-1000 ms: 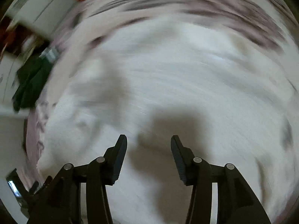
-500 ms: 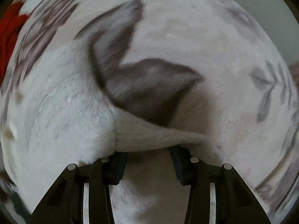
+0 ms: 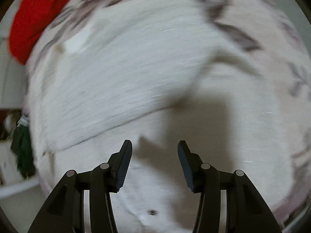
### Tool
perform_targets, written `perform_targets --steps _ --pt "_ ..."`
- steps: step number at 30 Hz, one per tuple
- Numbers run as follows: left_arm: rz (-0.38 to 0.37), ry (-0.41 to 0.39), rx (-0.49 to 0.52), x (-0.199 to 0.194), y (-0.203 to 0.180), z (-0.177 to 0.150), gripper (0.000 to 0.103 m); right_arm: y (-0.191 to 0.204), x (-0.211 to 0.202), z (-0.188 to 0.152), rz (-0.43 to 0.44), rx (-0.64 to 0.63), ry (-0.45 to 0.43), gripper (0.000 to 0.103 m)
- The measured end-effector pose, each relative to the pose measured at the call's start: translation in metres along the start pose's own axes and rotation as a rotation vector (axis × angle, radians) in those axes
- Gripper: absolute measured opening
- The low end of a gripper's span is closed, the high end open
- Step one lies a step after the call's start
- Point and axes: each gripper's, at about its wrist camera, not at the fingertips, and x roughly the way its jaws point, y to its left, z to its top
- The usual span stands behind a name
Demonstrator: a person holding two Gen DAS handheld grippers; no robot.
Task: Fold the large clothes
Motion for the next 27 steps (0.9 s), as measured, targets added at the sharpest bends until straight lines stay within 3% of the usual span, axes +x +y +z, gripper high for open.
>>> perform_targets --steps 1,3,6,9,15,18,22,25,27 --pt "0.035 -0.068 0.03 -0.004 -0.009 0.007 0.049 0.007 0.002 -0.005 0.013 -0.011 0.0 0.055" --pt "0.131 -0.152 0.11 -0.007 -0.028 0.023 0.025 0.016 0.005 0.0 0.026 -0.029 0.003 0.055" --pt "0.2 -0.234 0.169 -0.012 -0.048 0.046 0.005 0.038 -0.006 0.019 0.007 -0.088 -0.022 0.055" --pt "0.204 -0.275 0.225 -0.015 -0.067 0.071 0.005 0.07 -0.019 0.014 -0.04 -0.185 -0.072 0.056" --pt "0.2 -0.343 0.347 -0.028 -0.117 0.094 0.005 0.139 -0.007 0.02 -0.049 -0.338 -0.107 0.056" --pt "0.22 -0.389 0.412 -0.041 -0.148 0.094 0.005 0.163 0.044 0.015 -0.222 -0.499 0.003 0.061" --pt "0.328 -0.485 0.6 -0.059 -0.2 0.066 0.005 0.153 0.038 -0.017 -0.375 -0.605 -0.099 0.07" --pt "0.399 -0.558 0.767 -0.065 -0.243 0.031 0.004 0.133 0.016 -0.039 -0.421 -0.62 -0.145 0.079" --pt "0.404 -0.586 0.872 -0.067 -0.27 0.001 0.004 0.121 0.002 -0.045 -0.421 -0.594 -0.152 0.081"
